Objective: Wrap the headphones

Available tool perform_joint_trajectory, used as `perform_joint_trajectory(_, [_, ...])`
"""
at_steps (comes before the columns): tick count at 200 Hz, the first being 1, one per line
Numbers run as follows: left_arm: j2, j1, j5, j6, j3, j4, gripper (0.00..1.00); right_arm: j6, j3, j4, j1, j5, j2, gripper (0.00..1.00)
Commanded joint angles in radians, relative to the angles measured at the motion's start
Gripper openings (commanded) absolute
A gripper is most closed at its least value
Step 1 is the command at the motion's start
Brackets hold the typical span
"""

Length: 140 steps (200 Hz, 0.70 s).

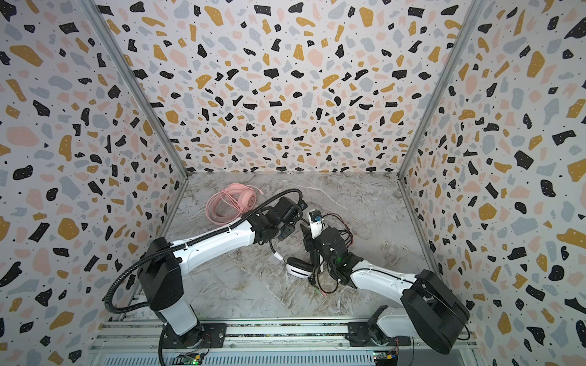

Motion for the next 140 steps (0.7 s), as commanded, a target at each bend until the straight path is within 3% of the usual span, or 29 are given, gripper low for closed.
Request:
perform_joint_trajectory(1, [-0.038,0.031,0.005,-0.049,-0.001,0.081,0.00,-0.002,-0.017,0.046,0.004,0.017,-0.065,0.49])
perform_joint_trajectory(23, [-0.069,0.079,0.068,-0.069,-0.024,0.102,0.00,0.006,-0.052,0.067,0.003,0.059,-0.103,0.56])
perform_joint_trajectory(71, [-0.203,0.226,0.262,-0.122,-0.105,0.207,0.00,0.085,-0.129,0.064,-0.046,0.158,-0.261,0.57])
perform_joint_trajectory(96, [-0.316,0.317,0.388,-0.169,-0.190,0.336,0.00,0.178,-0.187,0.059,-0.166,0.087,-0.338,0.58])
perform_joint_trajectory(120, [-0.406,0.390,0.466,-0.214,-0.269,0.463,0.00,0.243,-0.226,0.097,-0.282,-0.073,-0.348,0.61])
perform_joint_trajectory(140, [-0.430,0.425,0.501,-0.232,-0.282,0.492,0.00,0.261,-0.217,0.122,-0.320,-0.192,-0.303,0.62])
